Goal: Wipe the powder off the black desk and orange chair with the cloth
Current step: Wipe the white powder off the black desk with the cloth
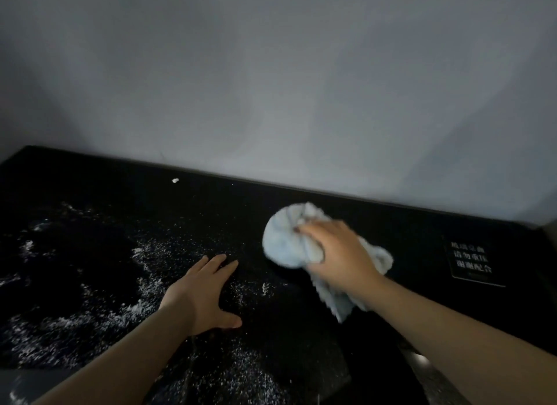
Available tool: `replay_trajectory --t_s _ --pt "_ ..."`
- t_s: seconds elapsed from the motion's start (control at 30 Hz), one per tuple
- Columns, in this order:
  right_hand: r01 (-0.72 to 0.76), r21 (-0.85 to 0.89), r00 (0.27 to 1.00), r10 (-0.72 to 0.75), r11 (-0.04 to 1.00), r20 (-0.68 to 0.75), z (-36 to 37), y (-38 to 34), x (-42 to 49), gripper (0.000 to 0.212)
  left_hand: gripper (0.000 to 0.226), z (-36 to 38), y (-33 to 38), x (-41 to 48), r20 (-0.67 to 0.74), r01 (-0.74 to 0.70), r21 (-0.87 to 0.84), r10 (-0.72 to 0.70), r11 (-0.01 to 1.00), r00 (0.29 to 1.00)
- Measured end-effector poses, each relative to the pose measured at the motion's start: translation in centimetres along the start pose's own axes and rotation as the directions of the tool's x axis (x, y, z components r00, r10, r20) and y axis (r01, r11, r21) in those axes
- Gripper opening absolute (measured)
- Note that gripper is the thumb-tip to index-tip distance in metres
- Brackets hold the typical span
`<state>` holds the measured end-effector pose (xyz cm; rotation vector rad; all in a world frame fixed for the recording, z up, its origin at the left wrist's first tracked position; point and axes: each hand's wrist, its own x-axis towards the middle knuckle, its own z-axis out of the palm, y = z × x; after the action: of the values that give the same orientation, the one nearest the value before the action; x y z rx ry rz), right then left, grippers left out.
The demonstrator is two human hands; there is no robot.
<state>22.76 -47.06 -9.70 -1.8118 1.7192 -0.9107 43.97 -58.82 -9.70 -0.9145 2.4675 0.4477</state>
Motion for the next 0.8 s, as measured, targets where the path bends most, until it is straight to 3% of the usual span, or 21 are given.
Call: replay_trajectory --t_s 0.03,0.07,0.1,0.13,0.2,0.23,0.33,0.4,0.47,0.5,0.57,0.63,0.73,0.8 --pt "-0.087 -0.128 0.988 0.069 0.988 -0.141 -1.0 0.8 0.8 0.043 0.110 -0.1 0.0 0.0 0.004 0.007 0.003 -0.007 1.000 1.000" --pt "-0.221 -0.238 0.931 0.132 0.946 -0.340 -2.4 2.1 1.5 0.044 0.113 -0.2 0.1 0.1 0.006 0.021 0.010 -0.021 1.000 1.000" --pt "-0.415 -0.353 0.849 0.216 0.839 -0.483 -3.6 3.2 2.1 0.048 0.117 -0.3 0.2 0.2 0.007 0.040 0.016 -0.040 0.999 0.999" --pt "-0.526 -0.407 0.810 0.294 0.747 -0.506 -4.4 4.0 2.7 0.052 0.120 -0.4 0.2 0.3 0.010 0.056 0.019 -0.056 0.998 0.998" --pt "-0.565 -0.407 0.816 0.412 0.718 -0.407 -3.6 4.5 3.6 0.053 0.123 -0.5 0.3 0.5 0.017 0.064 0.017 -0.064 0.998 0.998" --pt "-0.541 -0.444 0.836 0.399 0.715 -0.377 -2.3 4.2 3.6 0.050 0.123 -0.4 0.3 0.6 0.019 0.061 0.014 -0.061 0.998 0.998" --pt "-0.356 -0.459 0.918 0.213 0.814 -0.334 1.8 2.0 2.2 0.036 0.121 -0.3 -0.2 0.7 0.017 0.041 0.012 -0.041 0.999 0.999" --pt "-0.123 -0.427 0.983 0.050 0.896 -0.177 3.7 -0.3 -0.1 0.029 0.120 -0.3 -0.7 0.6 0.030 0.021 0.016 -0.022 1.000 0.999" --pt "0.037 -0.356 0.995 -0.069 0.934 -0.077 4.4 -1.5 -1.9 0.028 0.120 -0.4 -1.0 0.6 0.044 -0.001 0.018 0.000 1.000 0.999" --pt "0.049 -0.335 0.993 -0.082 0.941 -0.084 4.1 -1.6 -2.1 0.030 0.121 -0.5 -1.1 0.5 0.047 -0.010 0.022 0.009 1.000 0.999" --pt "-0.008 -0.287 0.971 -0.061 0.958 -0.229 1.8 -1.1 -0.8 0.033 0.122 -0.7 -1.2 0.5 0.057 -0.019 0.040 0.016 0.999 0.998" --pt "-0.183 -0.265 0.928 0.076 0.947 -0.366 -1.7 1.0 1.3 0.031 0.122 -0.8 -1.1 0.4 0.068 -0.021 0.046 0.018 0.999 0.998" --pt "-0.464 -0.469 0.877 0.314 0.751 -0.365 -4.7 4.9 2.9 0.046 0.122 -0.9 -1.0 0.4 0.062 -0.025 0.034 0.022 0.999 0.998" --pt "-0.557 -0.483 0.830 0.425 0.676 -0.362 -3.5 5.8 2.8 0.049 0.121 -0.9 -0.9 0.3 0.056 -0.021 0.023 0.020 1.000 0.998"
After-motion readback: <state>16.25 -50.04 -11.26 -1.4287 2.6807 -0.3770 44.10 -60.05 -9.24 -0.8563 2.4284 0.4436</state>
